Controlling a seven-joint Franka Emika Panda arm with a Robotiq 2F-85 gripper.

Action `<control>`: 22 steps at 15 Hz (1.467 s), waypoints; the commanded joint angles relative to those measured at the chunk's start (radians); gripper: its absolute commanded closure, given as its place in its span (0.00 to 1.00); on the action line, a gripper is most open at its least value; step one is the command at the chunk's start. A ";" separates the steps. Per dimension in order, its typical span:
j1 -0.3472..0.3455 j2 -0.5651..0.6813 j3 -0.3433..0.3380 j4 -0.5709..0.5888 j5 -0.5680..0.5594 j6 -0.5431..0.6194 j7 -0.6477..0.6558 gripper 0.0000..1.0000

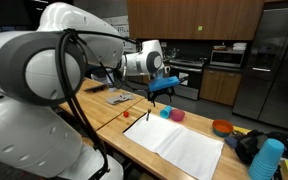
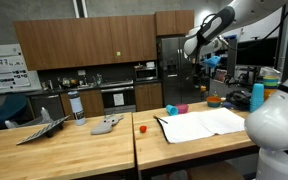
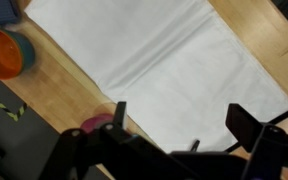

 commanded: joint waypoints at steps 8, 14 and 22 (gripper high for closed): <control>0.038 0.093 -0.083 -0.054 0.114 0.192 -0.635 0.00; -0.042 0.251 -0.087 0.021 0.118 0.240 -0.674 0.00; -0.071 0.331 -0.041 0.117 0.214 0.282 -0.748 0.00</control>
